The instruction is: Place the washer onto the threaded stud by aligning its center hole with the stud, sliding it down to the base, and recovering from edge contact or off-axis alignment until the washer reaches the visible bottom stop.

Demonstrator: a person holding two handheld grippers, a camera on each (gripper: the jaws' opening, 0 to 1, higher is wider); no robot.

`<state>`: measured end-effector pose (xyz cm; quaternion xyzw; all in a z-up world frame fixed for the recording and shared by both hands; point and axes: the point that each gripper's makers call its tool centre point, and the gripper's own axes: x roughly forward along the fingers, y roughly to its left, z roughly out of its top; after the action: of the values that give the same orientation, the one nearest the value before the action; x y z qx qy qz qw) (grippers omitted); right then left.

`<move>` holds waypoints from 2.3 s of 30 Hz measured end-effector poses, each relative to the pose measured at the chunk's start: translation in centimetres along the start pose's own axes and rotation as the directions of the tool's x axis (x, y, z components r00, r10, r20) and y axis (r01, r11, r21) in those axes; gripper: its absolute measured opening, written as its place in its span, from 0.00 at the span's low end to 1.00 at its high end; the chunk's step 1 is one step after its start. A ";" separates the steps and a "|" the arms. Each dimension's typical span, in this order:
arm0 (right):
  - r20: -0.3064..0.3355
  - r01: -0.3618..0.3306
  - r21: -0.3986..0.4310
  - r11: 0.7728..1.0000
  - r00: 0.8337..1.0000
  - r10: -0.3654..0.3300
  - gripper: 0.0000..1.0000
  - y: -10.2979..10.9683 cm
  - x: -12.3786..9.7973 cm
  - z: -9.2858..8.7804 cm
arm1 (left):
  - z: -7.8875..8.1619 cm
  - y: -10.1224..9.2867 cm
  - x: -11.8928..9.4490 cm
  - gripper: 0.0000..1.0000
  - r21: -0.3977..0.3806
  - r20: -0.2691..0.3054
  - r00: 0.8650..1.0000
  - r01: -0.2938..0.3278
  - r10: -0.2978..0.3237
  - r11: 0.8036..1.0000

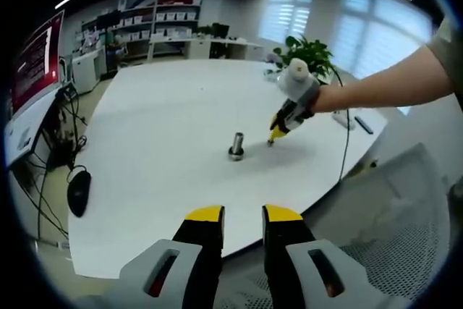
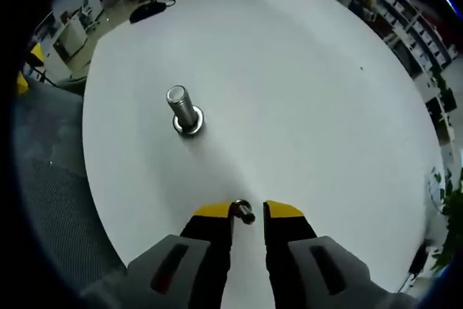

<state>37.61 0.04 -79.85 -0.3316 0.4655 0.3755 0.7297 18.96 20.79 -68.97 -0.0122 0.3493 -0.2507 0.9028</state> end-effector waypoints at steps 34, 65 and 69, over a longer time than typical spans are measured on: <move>0.514 0.047 0.489 0.871 0.791 -0.332 0.35 5.4 -19.1 -4.0 | 1.4 -1.2 -0.7 0.21 -0.004 0.098 0.993 0.069 -0.068 0.998; 0.543 0.026 0.525 0.851 0.760 -0.358 0.34 7.8 -20.2 -7.4 | 4.3 -0.2 -2.0 0.24 -0.057 0.259 0.966 0.025 -0.009 0.998; 0.545 0.010 0.517 0.856 0.768 -0.338 0.34 8.1 -19.9 -7.5 | 4.3 -0.7 -1.8 0.26 -0.032 0.255 0.967 0.027 -0.018 0.999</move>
<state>21.79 -6.91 -65.04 -0.0391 0.2454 0.2619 0.9326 20.26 20.39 -64.44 -0.0641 0.2347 -0.2509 0.9369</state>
